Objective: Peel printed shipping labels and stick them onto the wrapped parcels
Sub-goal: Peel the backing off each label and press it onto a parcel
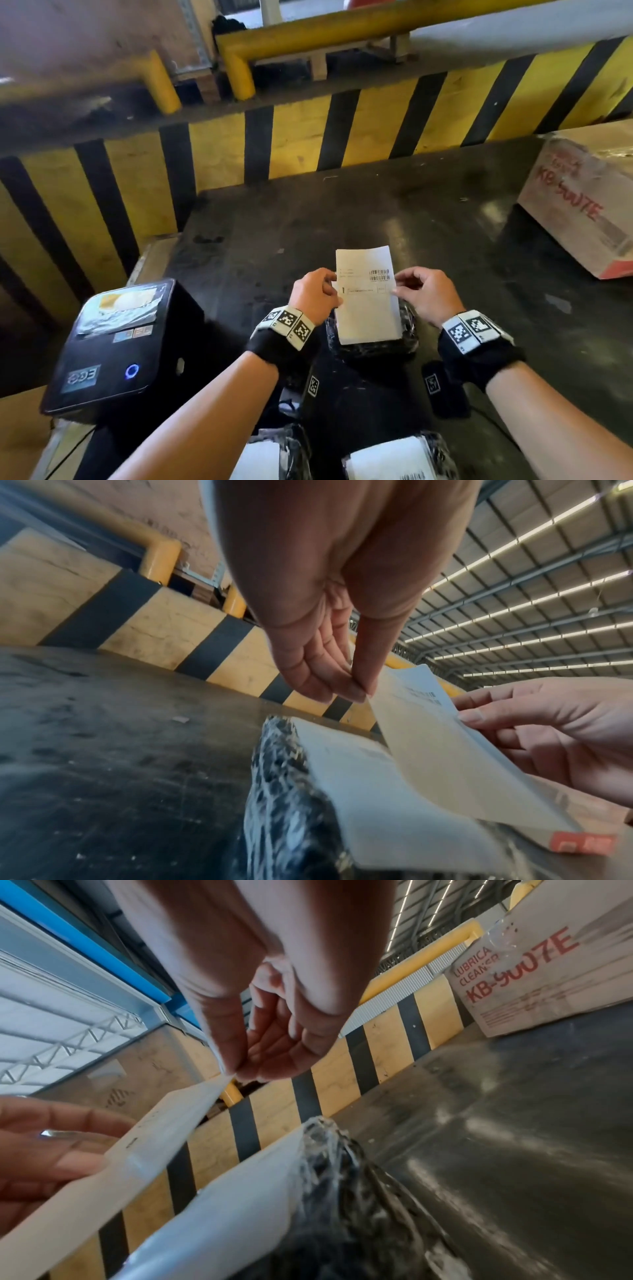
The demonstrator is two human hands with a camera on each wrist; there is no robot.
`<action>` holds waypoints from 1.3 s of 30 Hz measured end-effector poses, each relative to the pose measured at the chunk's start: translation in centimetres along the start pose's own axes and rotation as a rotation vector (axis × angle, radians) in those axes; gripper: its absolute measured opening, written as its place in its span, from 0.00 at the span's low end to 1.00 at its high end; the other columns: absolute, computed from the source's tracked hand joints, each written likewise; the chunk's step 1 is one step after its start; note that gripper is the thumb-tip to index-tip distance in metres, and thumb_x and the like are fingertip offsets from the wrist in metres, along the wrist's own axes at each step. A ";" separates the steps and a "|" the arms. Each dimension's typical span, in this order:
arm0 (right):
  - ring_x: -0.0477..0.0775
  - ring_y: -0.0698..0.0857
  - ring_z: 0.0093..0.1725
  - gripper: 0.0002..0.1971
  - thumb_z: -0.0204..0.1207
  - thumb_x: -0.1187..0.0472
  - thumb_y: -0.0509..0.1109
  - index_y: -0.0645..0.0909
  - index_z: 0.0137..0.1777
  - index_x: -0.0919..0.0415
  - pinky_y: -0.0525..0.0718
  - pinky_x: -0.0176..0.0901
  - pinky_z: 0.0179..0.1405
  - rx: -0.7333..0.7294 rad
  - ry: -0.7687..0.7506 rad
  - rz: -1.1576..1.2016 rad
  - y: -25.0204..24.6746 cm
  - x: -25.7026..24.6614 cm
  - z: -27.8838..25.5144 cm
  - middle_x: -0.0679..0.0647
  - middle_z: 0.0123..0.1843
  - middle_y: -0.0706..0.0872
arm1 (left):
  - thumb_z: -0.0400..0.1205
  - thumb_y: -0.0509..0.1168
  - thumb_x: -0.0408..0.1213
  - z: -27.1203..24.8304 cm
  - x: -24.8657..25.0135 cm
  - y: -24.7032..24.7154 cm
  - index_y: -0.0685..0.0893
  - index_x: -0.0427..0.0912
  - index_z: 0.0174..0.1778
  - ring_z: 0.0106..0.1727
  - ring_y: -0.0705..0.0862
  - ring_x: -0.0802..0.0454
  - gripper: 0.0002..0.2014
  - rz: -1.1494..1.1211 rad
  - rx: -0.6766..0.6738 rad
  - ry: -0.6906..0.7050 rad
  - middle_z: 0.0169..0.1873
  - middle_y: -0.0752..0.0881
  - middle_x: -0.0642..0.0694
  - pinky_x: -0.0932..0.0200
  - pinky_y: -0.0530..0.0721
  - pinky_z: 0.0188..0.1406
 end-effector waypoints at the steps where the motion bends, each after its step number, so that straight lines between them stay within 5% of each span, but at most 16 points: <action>1: 0.48 0.86 0.45 0.09 0.70 0.64 0.77 0.86 0.49 0.58 0.81 0.32 0.46 -0.007 0.009 -0.008 0.3 0.4 0.3 0.49 0.45 0.88 | 0.76 0.71 0.30 0.3 -0.3 0.4 0.81 0.41 0.61 0.43 0.82 0.56 0.18 -0.003 -0.010 -0.010 0.35 0.84 0.54 0.61 0.80 0.48; 5: 0.46 0.85 0.44 0.07 0.70 0.66 0.77 0.86 0.48 0.58 0.78 0.32 0.45 -0.035 0.027 -0.014 1.4 1.2 1.4 0.49 0.43 0.87 | 0.75 0.72 0.30 1.0 -1.4 1.0 0.81 0.41 0.63 0.49 0.84 0.52 0.19 -0.009 -0.034 -0.035 0.44 0.87 0.48 0.61 0.81 0.51; 27: 0.47 0.85 0.45 0.11 0.70 0.66 0.76 0.87 0.53 0.60 0.77 0.32 0.51 -0.029 0.062 -0.073 2.8 2.0 1.9 0.52 0.47 0.89 | 0.77 0.71 0.31 1.8 -3.4 2.5 0.79 0.41 0.64 0.50 0.85 0.52 0.19 -0.055 -0.057 -0.081 0.48 0.86 0.47 0.63 0.81 0.48; 34: 0.47 0.84 0.44 0.11 0.71 0.66 0.75 0.87 0.53 0.61 0.78 0.32 0.51 -0.009 0.041 -0.102 2.9 1.7 1.8 0.53 0.50 0.90 | 0.78 0.70 0.31 2.0 -3.5 2.8 0.78 0.41 0.65 0.44 0.81 0.56 0.19 -0.035 -0.046 -0.104 0.46 0.84 0.48 0.73 0.74 0.34; 39: 0.46 0.84 0.43 0.10 0.72 0.67 0.73 0.86 0.54 0.61 0.77 0.31 0.49 0.020 0.033 -0.103 3.3 1.9 1.6 0.54 0.49 0.90 | 0.78 0.70 0.32 1.8 -3.2 2.9 0.76 0.41 0.65 0.55 0.84 0.47 0.19 0.023 -0.041 -0.128 0.55 0.85 0.42 0.58 0.84 0.52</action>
Point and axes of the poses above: each hand's wrist, its own z-axis towards the middle knuckle, its own y-axis out of the palm, x = y × z, the point moved 4 cm from there along z, towards the middle knuckle
